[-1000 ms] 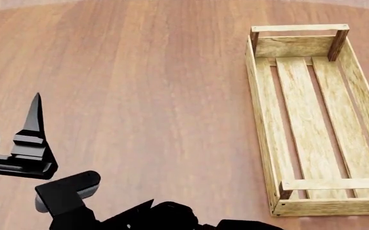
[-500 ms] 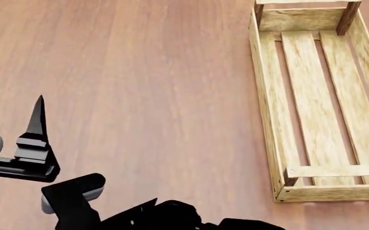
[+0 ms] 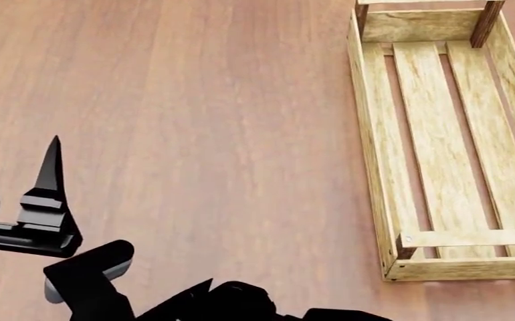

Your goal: Stack the right bowl on the left bowl and place them in the tray.

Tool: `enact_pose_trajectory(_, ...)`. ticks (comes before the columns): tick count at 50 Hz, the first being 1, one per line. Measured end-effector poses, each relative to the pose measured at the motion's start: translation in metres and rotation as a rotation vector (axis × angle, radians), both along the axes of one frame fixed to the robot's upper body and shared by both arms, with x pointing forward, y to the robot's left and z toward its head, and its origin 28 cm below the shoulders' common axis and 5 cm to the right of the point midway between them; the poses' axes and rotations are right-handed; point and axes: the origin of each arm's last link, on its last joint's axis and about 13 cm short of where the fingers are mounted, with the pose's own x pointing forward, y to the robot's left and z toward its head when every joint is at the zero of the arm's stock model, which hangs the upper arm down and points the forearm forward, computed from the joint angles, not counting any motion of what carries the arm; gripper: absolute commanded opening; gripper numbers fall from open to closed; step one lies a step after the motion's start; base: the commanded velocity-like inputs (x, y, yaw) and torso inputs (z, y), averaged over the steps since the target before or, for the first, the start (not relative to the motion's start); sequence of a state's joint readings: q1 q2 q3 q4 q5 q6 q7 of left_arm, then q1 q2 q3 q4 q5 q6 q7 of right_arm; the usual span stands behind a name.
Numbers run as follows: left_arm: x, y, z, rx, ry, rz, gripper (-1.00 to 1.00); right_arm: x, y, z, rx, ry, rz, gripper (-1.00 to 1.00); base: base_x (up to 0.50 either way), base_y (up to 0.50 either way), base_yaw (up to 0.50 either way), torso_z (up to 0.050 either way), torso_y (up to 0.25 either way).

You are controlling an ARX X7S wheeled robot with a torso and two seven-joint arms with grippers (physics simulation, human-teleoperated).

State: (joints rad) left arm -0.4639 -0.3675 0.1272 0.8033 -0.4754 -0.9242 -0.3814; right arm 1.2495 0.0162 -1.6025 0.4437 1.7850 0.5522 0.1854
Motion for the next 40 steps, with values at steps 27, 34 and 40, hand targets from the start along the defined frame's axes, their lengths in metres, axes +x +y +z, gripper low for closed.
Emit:
enact_pose_trajectory(27,-0.0016,0.0011,-0.0031,-0.015,0.014,-0.002,1.0,0.0013,-0.0013,-0.0051,-0.004,-0.03,-0.025,-1.0,0.0,0.0,0.0,0.0,0.037)
enact_pose_trajectory(34,-0.0013,0.0008,-0.0025,-0.019,0.015,-0.005,1.0,0.0039,-0.0012,-0.0028,0.002,-0.038,-0.038,-1.0,0.0,0.0,0.0,0.0,0.172)
enact_pose_trajectory(40,-0.0011,0.0005,-0.0025,-0.018,0.011,-0.004,1.0,0.0067,-0.002,-0.0012,0.004,-0.039,-0.051,-1.0,0.0,0.0,0.0,0.0,0.0)
